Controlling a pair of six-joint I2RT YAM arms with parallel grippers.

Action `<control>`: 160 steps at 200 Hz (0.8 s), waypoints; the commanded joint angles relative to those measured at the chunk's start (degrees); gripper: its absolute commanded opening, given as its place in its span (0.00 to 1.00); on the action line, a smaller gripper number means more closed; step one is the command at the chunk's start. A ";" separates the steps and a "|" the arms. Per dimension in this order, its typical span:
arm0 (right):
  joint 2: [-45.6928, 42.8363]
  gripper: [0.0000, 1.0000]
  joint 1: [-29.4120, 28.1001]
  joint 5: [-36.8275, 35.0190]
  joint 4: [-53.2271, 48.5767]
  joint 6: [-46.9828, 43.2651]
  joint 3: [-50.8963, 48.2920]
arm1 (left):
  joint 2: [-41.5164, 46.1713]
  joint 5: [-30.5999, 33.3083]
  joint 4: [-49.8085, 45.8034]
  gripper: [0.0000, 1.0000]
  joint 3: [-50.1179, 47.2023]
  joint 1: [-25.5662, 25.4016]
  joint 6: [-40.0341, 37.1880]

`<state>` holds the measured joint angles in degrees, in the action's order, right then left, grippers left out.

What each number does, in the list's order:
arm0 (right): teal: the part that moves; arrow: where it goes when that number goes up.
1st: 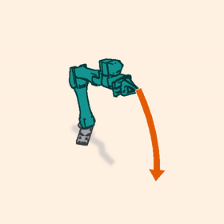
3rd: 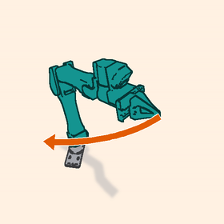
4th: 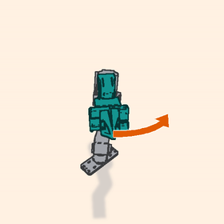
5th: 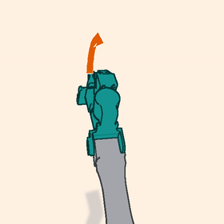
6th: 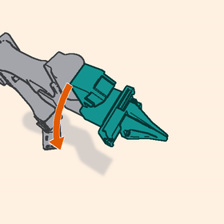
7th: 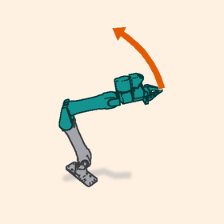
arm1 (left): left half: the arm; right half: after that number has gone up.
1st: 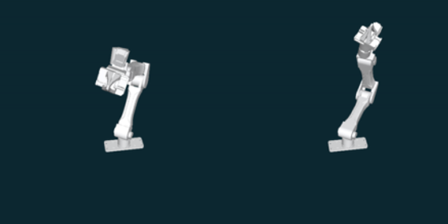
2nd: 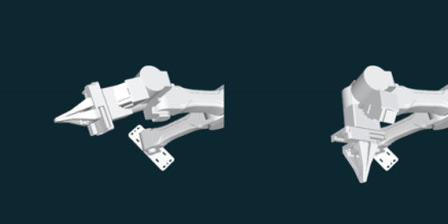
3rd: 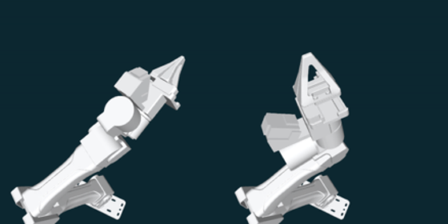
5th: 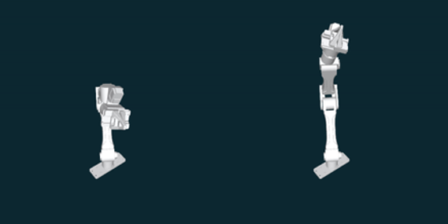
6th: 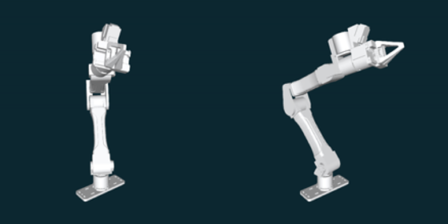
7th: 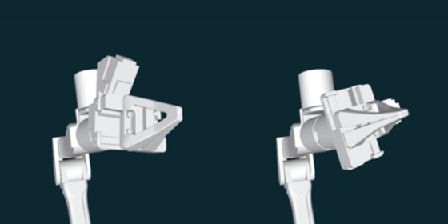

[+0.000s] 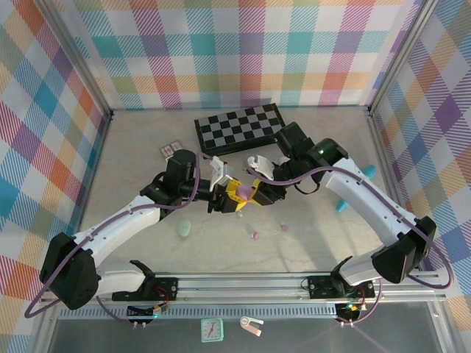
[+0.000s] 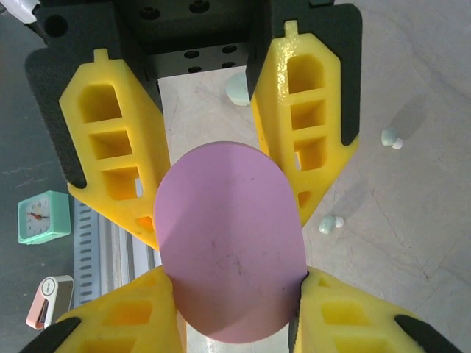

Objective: Insert wireless bluetooth earbuds into charging case

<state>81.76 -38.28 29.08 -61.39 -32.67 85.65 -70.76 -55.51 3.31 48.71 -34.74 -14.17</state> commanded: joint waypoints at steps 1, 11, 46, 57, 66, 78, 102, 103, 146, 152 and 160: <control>1.26 0.21 -0.39 0.11 3.57 -1.79 1.46 | -0.03 -5.73 2.10 0.40 2.51 -0.68 -0.02; 1.09 0.21 -0.39 -0.03 3.68 -1.71 1.37 | 0.00 -5.87 1.99 0.37 2.46 -0.68 -0.04; 0.52 0.23 -0.39 -0.37 4.39 -1.44 0.85 | -0.15 -6.03 1.53 0.30 2.53 -0.75 -1.03; 0.21 0.29 -0.39 -0.87 4.86 -1.27 0.48 | -0.10 -6.16 1.04 0.29 2.47 -0.74 -1.91; -0.21 0.34 -0.39 -1.56 5.72 -0.98 -0.05 | -0.02 -6.18 0.40 0.28 2.39 -0.74 -2.99; -0.67 0.40 -0.39 -2.48 6.65 -0.40 -0.54 | 0.26 -6.37 -0.52 0.28 2.36 -0.73 -4.48; -1.83 0.52 -0.16 -4.66 8.74 0.89 -1.35 | 1.11 -6.42 -1.52 0.27 2.01 -0.76 -6.42; -1.89 0.52 -0.19 -4.74 8.78 0.96 -1.40 | 1.17 -6.40 -1.54 0.27 1.96 -0.76 -6.45; -3.65 0.60 0.88 -6.08 11.84 2.91 -2.58 | 2.58 -4.56 -0.12 0.25 0.46 -0.85 -6.48; -3.89 0.61 0.97 -6.05 12.07 3.17 -2.67 | 2.71 -4.35 0.02 0.25 0.37 -0.85 -6.52; -4.27 0.62 1.21 -5.98 12.26 3.39 -2.75 | 2.91 -4.24 0.22 0.25 0.29 -0.90 -6.52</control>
<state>79.33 -38.52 25.50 -56.10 -30.92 83.13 -70.22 -55.22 3.11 48.82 -34.63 -18.72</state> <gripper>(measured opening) 0.612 0.353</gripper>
